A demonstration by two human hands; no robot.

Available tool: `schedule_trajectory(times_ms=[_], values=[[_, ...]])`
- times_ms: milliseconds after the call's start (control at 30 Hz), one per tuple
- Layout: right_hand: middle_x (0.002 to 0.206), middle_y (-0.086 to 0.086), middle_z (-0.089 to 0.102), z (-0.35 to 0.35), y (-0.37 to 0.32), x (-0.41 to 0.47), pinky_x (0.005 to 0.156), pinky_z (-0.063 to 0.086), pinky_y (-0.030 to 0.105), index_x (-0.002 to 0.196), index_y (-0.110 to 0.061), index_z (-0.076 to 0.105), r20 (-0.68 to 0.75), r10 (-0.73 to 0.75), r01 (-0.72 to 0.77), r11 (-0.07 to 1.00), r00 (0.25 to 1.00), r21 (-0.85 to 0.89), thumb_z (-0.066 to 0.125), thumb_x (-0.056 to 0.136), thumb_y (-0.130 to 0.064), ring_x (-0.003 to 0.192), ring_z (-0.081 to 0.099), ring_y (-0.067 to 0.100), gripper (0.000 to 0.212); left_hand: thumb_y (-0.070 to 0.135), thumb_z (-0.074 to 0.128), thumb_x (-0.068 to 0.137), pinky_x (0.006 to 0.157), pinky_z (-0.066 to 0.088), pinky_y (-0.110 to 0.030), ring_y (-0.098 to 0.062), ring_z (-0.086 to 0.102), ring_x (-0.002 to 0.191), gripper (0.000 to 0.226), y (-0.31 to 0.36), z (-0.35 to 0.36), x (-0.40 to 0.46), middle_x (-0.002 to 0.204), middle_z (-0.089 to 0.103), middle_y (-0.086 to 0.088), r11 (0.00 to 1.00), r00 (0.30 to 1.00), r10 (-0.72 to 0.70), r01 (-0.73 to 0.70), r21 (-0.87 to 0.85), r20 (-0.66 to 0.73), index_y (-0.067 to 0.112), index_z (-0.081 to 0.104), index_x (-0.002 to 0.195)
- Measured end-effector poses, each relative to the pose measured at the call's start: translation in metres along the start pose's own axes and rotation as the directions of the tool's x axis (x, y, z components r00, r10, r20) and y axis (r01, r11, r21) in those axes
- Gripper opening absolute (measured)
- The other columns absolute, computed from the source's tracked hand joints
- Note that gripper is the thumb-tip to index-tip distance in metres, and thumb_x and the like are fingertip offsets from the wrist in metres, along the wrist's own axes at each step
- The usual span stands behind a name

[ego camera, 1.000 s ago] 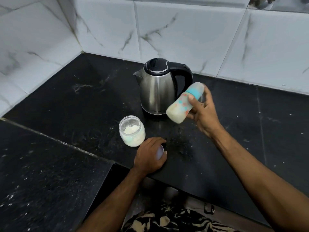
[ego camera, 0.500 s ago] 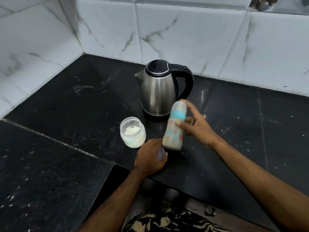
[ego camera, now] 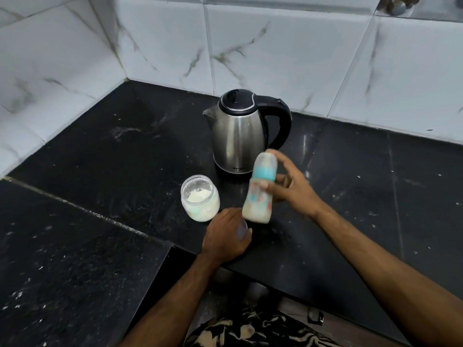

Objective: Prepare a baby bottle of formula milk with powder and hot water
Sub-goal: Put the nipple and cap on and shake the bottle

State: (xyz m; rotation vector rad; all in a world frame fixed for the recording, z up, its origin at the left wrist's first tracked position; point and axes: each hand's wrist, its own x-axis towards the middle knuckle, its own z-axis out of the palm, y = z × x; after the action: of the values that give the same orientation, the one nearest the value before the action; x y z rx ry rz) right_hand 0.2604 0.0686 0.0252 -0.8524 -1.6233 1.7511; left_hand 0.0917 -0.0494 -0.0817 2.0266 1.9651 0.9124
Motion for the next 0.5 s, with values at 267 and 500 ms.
schedule_trajectory(times_ms=[267, 500], values=[[0.116, 0.013, 0.067, 0.000, 0.004, -0.009, 0.071, 0.060, 0.036, 0.142, -0.030, 0.034, 0.047, 0.038, -0.035, 0.998, 0.998, -0.060, 0.076, 0.078, -0.016, 0.100, 0.072, 0.023, 0.079, 0.040, 0.062, 0.082, 0.088, 0.039, -0.021, -0.014, 0.057, 0.100, 0.037, -0.003, 0.001, 0.002, 0.108, 0.068, 0.003, 1.000, 0.999, 0.007, -0.007, -0.004, 0.038, 0.016, 0.068, 0.109], [0.099, -0.005, 0.075, -0.016, -0.001, 0.013, 0.069, 0.062, 0.043, 0.146, -0.022, 0.031, -0.397, -0.019, 0.146, 0.945, 0.917, 0.292, 0.073, 0.077, -0.030, 0.096, 0.071, 0.025, 0.081, 0.037, 0.064, 0.082, 0.096, 0.041, -0.022, -0.013, 0.060, 0.107, 0.038, -0.002, 0.003, -0.001, 0.116, 0.067, 0.006, 1.000, 1.000, 0.000, 0.000, -0.025, 0.011, 0.018, 0.068, 0.114]])
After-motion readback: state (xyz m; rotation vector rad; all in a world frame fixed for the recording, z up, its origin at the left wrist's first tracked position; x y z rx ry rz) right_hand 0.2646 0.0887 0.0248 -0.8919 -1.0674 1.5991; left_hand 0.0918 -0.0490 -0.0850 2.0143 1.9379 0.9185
